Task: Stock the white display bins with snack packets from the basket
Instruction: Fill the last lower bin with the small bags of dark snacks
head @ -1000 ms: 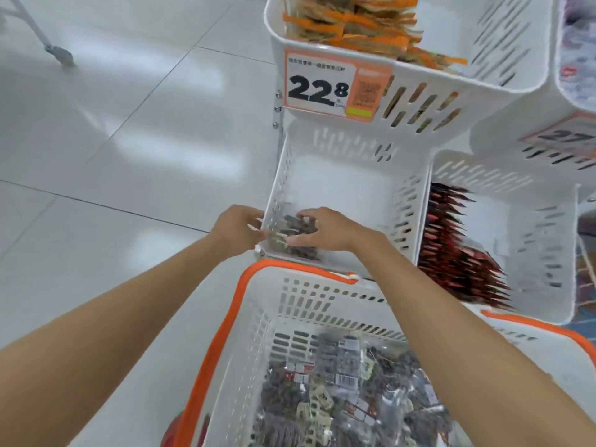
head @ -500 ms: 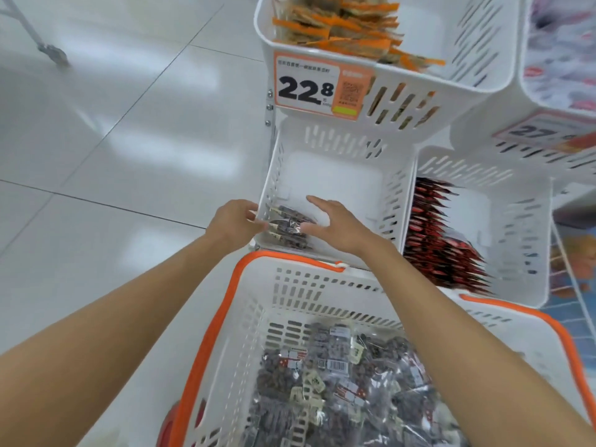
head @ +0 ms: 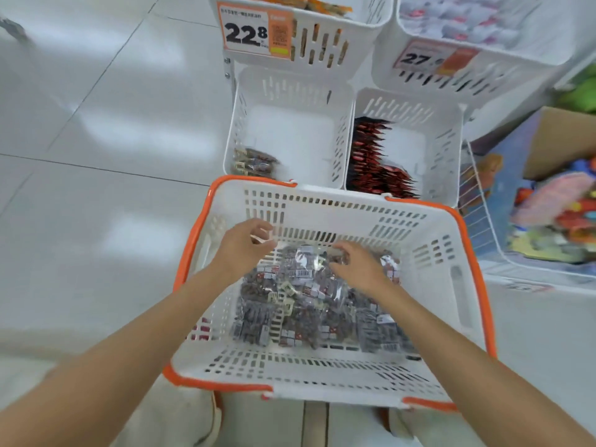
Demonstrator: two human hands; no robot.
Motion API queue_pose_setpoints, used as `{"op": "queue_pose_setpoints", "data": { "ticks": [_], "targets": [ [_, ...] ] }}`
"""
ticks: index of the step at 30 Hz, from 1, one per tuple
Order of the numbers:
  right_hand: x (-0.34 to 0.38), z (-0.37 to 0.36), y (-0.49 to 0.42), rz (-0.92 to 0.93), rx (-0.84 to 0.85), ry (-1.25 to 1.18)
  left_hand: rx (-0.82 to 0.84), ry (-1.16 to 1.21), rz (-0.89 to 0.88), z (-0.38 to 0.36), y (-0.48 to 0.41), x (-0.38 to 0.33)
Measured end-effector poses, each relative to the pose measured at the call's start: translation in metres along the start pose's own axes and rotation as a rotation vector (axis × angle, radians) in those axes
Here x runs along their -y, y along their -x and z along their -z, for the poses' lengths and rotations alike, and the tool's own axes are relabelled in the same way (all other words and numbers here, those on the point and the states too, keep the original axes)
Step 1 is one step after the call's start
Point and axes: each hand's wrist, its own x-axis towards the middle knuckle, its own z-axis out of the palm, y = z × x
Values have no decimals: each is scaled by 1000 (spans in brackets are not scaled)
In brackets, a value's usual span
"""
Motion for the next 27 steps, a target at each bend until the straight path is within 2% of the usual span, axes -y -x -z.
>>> {"op": "queue_pose_setpoints", "data": {
  "ticks": [3, 7, 10, 14, 17, 19, 21, 23, 25, 27],
  "targets": [
    [-28, -24, -11, -44, 110, 66, -2, 28, 62, -7, 18, 22],
    [-35, -50, -28, -145, 84, 193, 43, 36, 92, -16, 27, 30],
    [-36, -64, -27, -103, 38, 326, 85, 30, 118, -20, 28, 33],
    [-38, -47, -18, -92, 67, -1, 97, 58, 168, -24, 28, 37],
    [-22, -16, 3, -33, -26, -102, 103, 49, 159, -30, 25, 27],
    [-4, 3, 19, 14, -28, -199, 166, 25, 145, -37, 23, 13],
    [14, 16, 32, 62, 62, -321, 313, 5, 123, -43, 23, -1],
    [29, 21, 37, 103, 166, -430, 389, 40, 99, -44, 22, -3],
    [32, 17, 37, 95, 265, -512, 346, 30, 101, -35, 22, 5],
    [25, 0, 36, 37, 317, -492, 237, 31, 166, -23, 21, 17]
  ]
}}
